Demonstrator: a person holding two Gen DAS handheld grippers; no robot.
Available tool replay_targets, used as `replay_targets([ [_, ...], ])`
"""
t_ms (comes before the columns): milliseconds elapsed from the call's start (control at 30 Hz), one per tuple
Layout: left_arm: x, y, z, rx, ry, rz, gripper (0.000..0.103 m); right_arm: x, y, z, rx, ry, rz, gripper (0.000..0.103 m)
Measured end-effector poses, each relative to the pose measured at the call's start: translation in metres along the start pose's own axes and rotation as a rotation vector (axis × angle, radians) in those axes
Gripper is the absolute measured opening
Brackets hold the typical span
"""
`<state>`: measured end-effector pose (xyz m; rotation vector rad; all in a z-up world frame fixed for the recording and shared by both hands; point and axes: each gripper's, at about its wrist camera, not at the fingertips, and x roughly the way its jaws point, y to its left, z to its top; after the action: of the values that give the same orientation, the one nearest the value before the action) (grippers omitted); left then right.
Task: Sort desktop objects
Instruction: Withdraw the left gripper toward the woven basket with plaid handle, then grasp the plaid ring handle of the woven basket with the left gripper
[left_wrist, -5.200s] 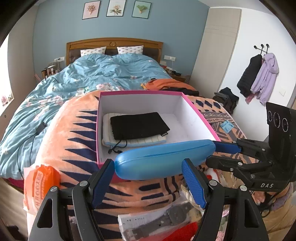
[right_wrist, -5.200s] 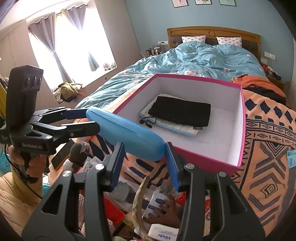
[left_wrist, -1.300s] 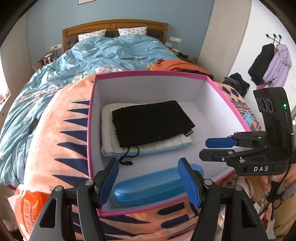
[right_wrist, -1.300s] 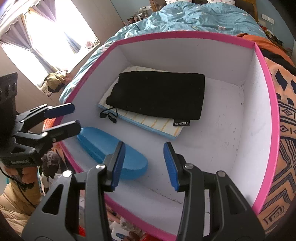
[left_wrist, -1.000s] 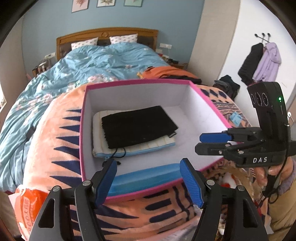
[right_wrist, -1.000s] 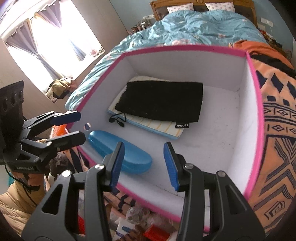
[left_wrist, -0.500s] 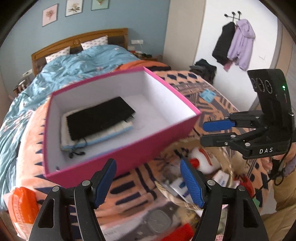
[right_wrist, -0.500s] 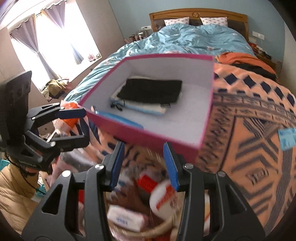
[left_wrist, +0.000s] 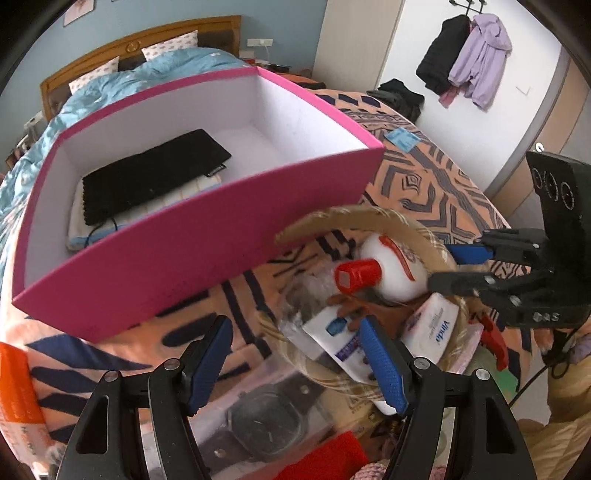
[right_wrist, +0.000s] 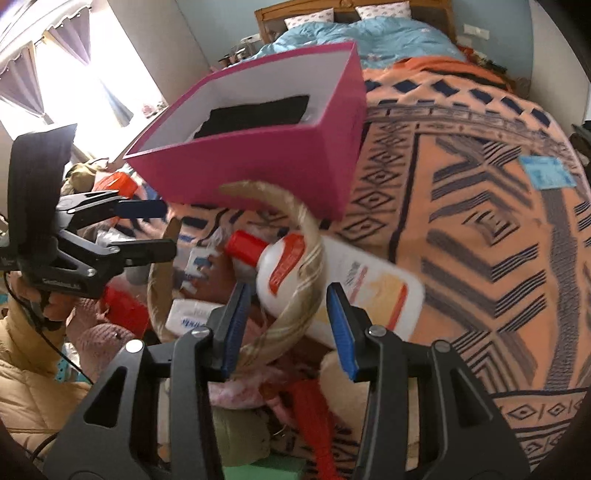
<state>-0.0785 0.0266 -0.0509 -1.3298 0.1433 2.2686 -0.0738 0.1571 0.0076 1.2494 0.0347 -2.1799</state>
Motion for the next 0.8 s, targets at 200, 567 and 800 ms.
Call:
replay_targets([
  [200, -0.003, -0.007, -0.009, 0.0, 0.01, -0.05, 0.073, -0.002, 0.001, 0.0, -0.021, -0.023, -0.006, 0.026],
  [567, -0.046, 0.008, -0.004, -0.002, -0.125, 0.037, 0.073, -0.038, 0.05, 0.023, -0.315, -0.126, -0.104, 0.019],
  [800, -0.042, -0.002, 0.001, 0.084, -0.122, 0.051, 0.059, -0.024, 0.092, 0.042, -0.552, -0.091, -0.131, 0.018],
])
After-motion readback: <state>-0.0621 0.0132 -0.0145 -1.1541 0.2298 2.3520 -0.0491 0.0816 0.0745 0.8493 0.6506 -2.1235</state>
